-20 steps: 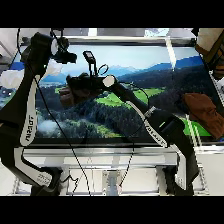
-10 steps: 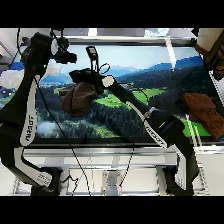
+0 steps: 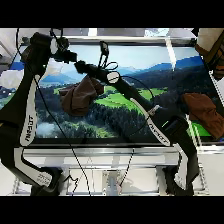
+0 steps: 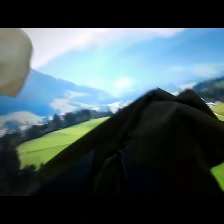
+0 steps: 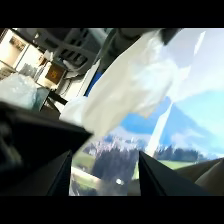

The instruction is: Fold the shirts.

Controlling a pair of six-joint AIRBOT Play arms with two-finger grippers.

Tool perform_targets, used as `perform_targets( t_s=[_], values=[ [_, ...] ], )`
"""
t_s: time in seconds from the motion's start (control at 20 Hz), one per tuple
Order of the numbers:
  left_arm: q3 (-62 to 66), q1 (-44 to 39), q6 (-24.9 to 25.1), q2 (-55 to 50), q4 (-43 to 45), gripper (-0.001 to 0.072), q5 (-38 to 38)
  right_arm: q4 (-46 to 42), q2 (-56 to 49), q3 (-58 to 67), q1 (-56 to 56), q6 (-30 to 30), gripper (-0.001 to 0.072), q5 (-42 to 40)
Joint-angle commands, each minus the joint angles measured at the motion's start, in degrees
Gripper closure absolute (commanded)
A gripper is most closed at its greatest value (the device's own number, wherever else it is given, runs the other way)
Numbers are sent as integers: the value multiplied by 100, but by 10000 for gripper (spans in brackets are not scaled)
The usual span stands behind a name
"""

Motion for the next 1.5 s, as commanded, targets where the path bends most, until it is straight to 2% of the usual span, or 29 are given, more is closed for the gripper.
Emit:
perform_targets(
  t_s=[0.0,0.25,0.45,0.5,0.6,0.7,0.8,1.05,1.2,1.3,1.4,1.45],
  values=[
    [7,4,304,7,-811,520,120,496,39,-4,-389,358,247,1045],
    [7,2,313,7,-1392,520,243,2159,155,-4,-1231,269,247,2509],
    [7,2,321,7,-1902,520,238,2406,275,-4,-1843,133,254,3585],
    [7,2,422,7,-2116,520,223,2406,275,-4,-1987,76,339,4035],
    [7,0,728,7,-2640,520,42,2229,275,-4,-2214,-118,350,4802],
    [7,0,850,4,-3053,520,-409,1786,275,-7,-2332,-149,349,5226],
    [-4,0,848,0,-3370,520,-835,1196,275,-7,-2347,-136,349,5386],
    [-501,-92,752,-26,-4590,517,-1281,269,275,-7,-2166,-140,349,5399],
    [-907,-330,625,-26,-4096,405,-1257,122,275,-7,-2129,-160,349,5403],
    [-1075,-498,568,-26,-3381,401,-1375,122,275,-7,-2131,-243,349,5431],
    [-1126,-570,439,-26,-2632,266,-1539,111,275,-7,-2131,-437,341,5462],
    [-1123,-570,391,-26,-2256,266,-1646,66,275,-7,-2129,-446,325,5445]
  ],
)
